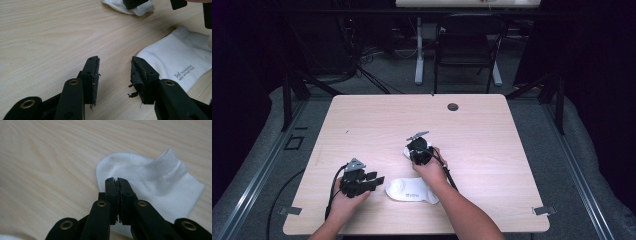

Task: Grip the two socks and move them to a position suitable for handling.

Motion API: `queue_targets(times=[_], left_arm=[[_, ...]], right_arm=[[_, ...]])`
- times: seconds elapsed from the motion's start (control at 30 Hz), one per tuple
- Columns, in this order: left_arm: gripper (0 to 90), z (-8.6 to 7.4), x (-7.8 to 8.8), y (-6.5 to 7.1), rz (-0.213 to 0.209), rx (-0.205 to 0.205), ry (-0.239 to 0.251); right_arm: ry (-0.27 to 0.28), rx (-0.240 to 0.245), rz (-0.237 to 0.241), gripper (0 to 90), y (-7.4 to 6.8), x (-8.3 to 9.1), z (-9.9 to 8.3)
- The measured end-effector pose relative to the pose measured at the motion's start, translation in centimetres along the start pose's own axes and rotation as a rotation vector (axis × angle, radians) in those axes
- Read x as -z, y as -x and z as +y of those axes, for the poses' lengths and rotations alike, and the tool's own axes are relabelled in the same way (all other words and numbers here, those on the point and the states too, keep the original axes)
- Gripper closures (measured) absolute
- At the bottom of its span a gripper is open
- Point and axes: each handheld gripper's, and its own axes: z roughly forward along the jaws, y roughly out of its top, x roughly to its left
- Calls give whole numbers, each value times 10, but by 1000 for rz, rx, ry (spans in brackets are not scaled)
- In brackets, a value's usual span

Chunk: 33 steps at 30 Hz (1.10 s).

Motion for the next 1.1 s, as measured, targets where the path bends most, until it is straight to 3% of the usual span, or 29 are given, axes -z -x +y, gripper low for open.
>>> queue_targets(times=[0.1,0.3,0.4,0.43,0.67,0.97,1.1], left_arm=[[581,0,0,1,-1,-2,0],[583,0,-2,2,1,-5,-1],[583,0,-3,3,-1,-13,-6],[583,0,-4,4,0,-16,-6],[585,0,-8,5,4,-16,-2],[600,4,-11,6,-9,-20,15],[614,13,-16,9,-6,-53,3]], right_arm=[[9,-1,27,880,-4,4,-5],[2,45,64,881,-14,16,-14],[32,40,86,881,-20,19,-19],[13,58,95,881,-20,22,-19],[52,82,123,882,-25,33,-24],[94,77,148,882,-15,49,-22],[116,69,150,883,-11,54,-22]])
